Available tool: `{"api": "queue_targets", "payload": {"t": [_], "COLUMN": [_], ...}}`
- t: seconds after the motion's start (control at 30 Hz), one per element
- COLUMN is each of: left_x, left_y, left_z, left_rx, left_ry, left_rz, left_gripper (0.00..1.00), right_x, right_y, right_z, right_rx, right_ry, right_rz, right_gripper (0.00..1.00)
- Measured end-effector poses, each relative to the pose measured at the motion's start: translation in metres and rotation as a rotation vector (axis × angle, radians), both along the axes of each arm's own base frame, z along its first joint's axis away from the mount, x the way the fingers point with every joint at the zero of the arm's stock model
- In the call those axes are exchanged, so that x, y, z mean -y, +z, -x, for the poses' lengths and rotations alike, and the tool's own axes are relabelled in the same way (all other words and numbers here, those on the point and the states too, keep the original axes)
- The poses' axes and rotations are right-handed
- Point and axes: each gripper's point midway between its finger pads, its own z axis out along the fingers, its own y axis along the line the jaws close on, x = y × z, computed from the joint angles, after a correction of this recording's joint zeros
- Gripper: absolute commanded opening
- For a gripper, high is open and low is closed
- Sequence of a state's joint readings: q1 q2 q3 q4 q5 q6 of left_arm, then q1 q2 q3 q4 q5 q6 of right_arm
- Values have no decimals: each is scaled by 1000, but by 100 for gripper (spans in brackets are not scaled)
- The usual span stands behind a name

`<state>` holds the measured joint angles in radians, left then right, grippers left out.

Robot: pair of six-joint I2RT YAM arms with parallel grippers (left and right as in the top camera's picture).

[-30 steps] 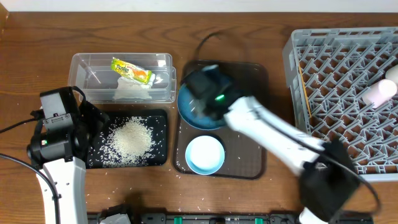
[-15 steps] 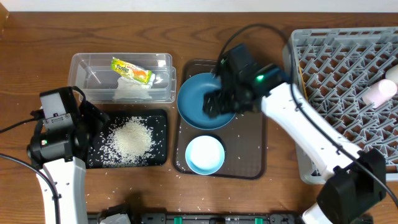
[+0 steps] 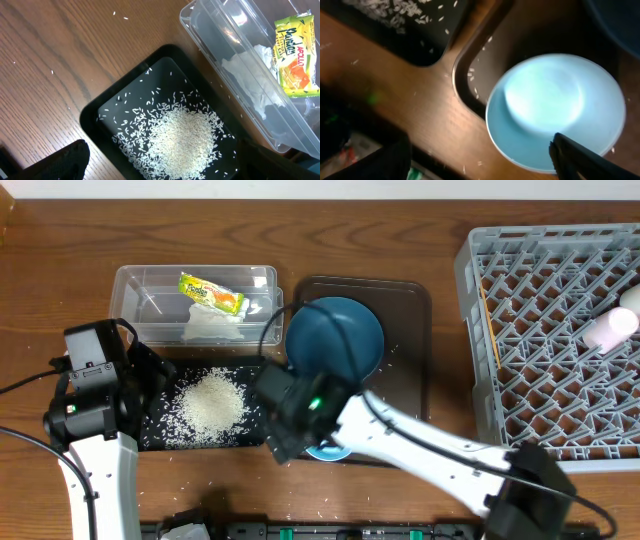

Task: Sort waste into correct bins and load items into the dishwasher rack
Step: 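Lower the right gripper and grasp the light-blue bowl rim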

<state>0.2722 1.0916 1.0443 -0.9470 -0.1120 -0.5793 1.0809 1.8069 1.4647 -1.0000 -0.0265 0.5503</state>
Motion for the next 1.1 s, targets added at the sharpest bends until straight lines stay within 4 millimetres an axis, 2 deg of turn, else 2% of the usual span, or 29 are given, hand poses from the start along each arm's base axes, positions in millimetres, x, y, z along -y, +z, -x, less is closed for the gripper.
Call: {"api": "queue_targets", "payload": {"t": [0.13,0.3,0.43,0.5,0.63,0.97,1.1], "left_x": [0,0,0,0,0,0,0], "left_y": [0,0,0,0,0,0,0], "left_z": [0,0,0,0,0,0,0], "left_rx": [0,0,0,0,0,0,0], "left_ry": [0,0,0,0,0,0,0], "left_rz": [0,0,0,0,0,0,0], "left_gripper": [96,96,96,96,96,96,96], "right_x": [-1,8,11,11,9,9,9], "right_y": [-27,-67,-87,-90,-90,-89,-87], "right_z": [-3,-4,1,4,6,9,10], "right_rx": [30,8,-34,-49,-60,-79,-81], "right_ry": [-25,-52,-52,-53,-51,-54,-54], "right_rz": [82,194,234,234,227,222,219], "right_gripper": [63,53,43,41,27,26,16]}}
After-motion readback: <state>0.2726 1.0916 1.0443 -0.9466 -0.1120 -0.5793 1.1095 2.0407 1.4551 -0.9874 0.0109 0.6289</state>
